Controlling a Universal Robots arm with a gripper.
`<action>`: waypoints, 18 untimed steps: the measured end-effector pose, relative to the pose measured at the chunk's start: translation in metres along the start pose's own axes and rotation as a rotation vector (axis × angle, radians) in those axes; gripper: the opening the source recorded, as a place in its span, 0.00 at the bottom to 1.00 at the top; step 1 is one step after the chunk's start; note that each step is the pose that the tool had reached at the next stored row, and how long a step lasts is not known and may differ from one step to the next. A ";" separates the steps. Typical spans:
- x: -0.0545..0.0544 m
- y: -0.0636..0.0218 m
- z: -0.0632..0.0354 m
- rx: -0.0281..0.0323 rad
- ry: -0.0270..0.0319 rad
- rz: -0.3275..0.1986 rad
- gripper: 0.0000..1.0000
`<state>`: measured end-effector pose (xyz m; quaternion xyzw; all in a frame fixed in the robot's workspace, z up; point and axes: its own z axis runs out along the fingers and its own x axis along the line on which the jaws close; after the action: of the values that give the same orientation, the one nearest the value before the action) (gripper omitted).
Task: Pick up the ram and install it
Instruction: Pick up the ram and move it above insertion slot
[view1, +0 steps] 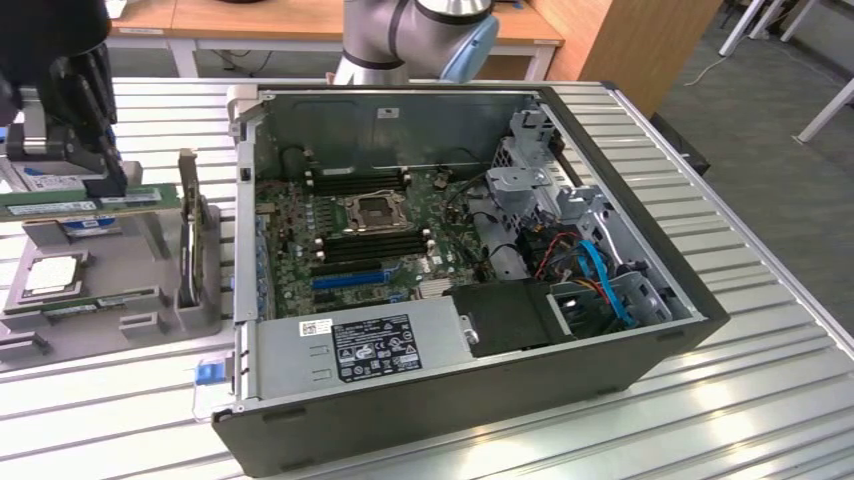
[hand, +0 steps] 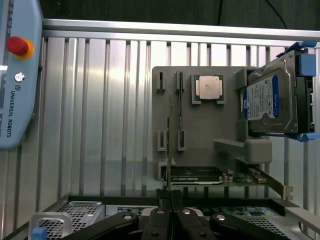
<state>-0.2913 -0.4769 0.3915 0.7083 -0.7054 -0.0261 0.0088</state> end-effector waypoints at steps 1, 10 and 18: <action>0.000 -0.0025 -0.0001 -0.0003 0.0000 0.000 0.12; 0.000 -0.0211 -0.0010 -0.0016 0.0000 0.000 0.12; 0.000 -0.0378 -0.0018 -0.0028 0.0000 0.000 0.12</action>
<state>-0.2535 -0.4769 0.3915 0.7083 -0.7054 -0.0271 0.0098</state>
